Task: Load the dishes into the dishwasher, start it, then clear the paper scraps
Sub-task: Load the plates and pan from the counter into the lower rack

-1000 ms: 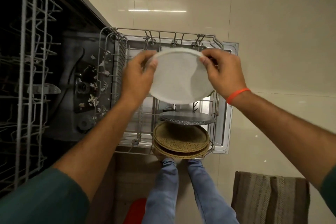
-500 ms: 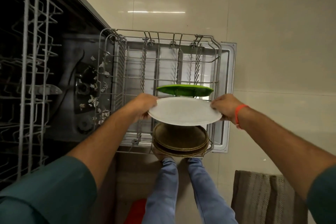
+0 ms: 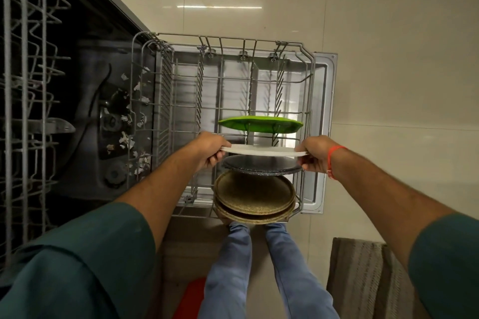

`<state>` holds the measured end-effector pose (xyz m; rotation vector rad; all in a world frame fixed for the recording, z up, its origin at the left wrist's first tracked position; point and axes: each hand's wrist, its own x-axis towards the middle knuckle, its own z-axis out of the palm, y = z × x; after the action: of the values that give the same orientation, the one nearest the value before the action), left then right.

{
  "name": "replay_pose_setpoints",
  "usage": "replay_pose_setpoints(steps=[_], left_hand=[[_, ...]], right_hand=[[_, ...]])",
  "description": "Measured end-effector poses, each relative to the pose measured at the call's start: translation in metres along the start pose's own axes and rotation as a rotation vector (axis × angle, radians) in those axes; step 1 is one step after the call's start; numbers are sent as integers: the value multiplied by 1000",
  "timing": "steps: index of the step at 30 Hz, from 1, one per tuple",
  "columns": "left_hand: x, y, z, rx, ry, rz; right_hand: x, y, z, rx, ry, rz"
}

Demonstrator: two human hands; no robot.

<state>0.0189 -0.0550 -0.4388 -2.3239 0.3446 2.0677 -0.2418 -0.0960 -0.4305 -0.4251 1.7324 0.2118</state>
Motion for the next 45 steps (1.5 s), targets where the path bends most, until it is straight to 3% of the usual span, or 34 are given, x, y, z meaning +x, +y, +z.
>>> replay_pose_setpoints(steps=[12, 20, 29, 45], left_hand=[[27, 4, 19, -93, 70, 2], [17, 7, 19, -87, 155, 172], [-1, 6, 9, -26, 96, 259], [-65, -6, 7, -68, 118, 330]], right_hand=[[19, 0, 6, 87, 59, -36], [8, -4, 8, 95, 60, -174], [4, -16, 8, -119, 80, -293], [-58, -5, 14, -110, 112, -438]])
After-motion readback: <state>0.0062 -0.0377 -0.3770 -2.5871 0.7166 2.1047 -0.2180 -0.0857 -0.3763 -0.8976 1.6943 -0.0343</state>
